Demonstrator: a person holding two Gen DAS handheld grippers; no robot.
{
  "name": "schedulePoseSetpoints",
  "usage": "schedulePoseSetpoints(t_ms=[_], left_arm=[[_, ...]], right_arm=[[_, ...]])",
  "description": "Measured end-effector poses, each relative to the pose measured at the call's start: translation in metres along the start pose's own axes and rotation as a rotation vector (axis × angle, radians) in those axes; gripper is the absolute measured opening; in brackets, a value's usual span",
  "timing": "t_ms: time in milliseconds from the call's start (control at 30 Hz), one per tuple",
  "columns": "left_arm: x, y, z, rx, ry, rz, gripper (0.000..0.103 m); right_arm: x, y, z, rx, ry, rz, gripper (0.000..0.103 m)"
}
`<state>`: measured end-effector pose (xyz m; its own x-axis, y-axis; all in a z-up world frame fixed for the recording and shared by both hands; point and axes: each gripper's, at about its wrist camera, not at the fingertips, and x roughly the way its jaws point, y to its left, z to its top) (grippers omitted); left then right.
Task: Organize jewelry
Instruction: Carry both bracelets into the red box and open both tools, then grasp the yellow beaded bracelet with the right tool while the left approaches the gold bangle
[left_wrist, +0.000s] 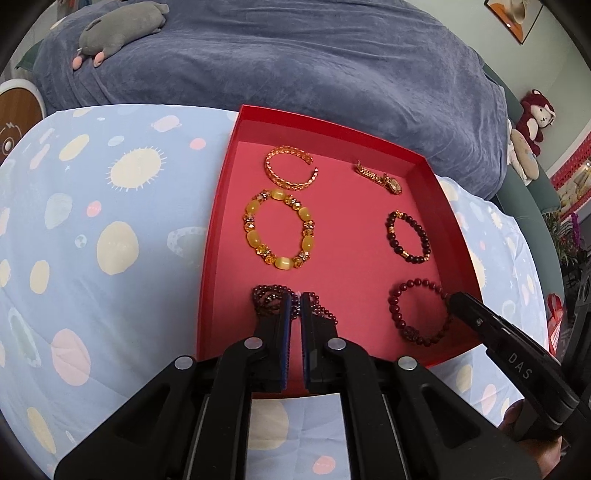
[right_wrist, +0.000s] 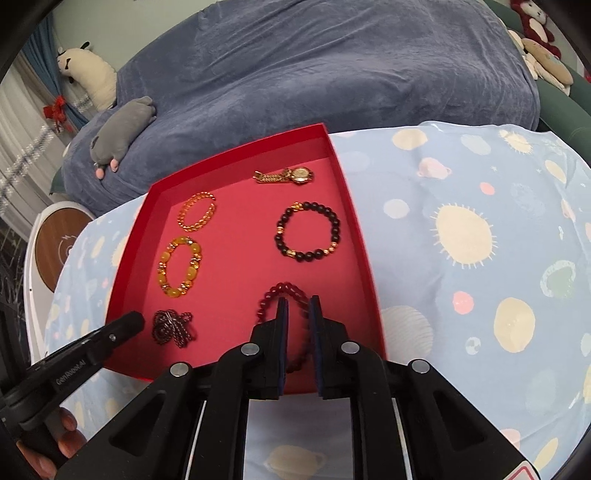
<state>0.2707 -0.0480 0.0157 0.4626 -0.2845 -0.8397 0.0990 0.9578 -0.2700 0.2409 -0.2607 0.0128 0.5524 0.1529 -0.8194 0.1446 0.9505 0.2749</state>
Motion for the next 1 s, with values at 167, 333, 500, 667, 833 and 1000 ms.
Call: schedulePoseSetpoints(t_ms=[167,333,500,667,833,1000], left_arm=[[-0.013,0.007,-0.004,-0.042,-0.058,0.006,0.048],[-0.035,0.014,-0.013,-0.042,-0.08,0.007,0.048],[-0.059,0.023,-0.038,-0.038,-0.082,0.02,0.048],[-0.075,0.029,-0.072,-0.021,-0.06,0.035,0.048],[-0.088,0.032,-0.104,0.002,-0.043,0.046,0.048],[-0.097,0.03,-0.133,0.026,-0.016,0.043,0.048]], right_arm=[[-0.014,-0.01,-0.005,0.029,-0.032,-0.006,0.025],[-0.042,-0.012,-0.014,0.024,-0.071,0.009,0.026],[-0.07,-0.019,-0.037,0.044,-0.08,0.025,0.026],[-0.092,-0.023,-0.071,0.048,-0.06,0.026,0.026],[-0.106,-0.023,-0.111,0.025,-0.023,0.005,0.026],[-0.112,-0.026,-0.15,0.028,0.029,0.0,0.026]])
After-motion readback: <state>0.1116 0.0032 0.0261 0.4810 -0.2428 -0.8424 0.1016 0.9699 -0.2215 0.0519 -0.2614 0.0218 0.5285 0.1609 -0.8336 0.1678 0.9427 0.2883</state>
